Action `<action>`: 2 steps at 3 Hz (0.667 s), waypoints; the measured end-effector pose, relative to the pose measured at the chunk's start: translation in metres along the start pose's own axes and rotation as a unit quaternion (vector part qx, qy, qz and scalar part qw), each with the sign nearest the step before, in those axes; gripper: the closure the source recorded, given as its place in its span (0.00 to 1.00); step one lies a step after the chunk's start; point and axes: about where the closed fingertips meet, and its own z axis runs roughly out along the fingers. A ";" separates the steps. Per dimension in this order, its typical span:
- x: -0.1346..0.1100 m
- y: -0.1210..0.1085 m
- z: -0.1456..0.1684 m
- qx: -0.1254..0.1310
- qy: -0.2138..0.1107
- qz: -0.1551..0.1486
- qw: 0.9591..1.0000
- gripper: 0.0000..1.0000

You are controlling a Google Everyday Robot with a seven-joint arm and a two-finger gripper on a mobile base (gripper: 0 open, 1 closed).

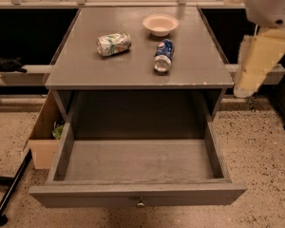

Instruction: Place 7up can into top drawer

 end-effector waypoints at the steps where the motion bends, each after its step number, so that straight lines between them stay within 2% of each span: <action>1: -0.028 -0.023 0.002 0.004 0.000 -0.027 1.000 0.00; 2: -0.029 -0.023 -0.004 0.012 -0.003 -0.027 1.000 0.00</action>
Offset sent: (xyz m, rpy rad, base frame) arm 0.0187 0.0210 0.0082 -0.0206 -0.0065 0.0377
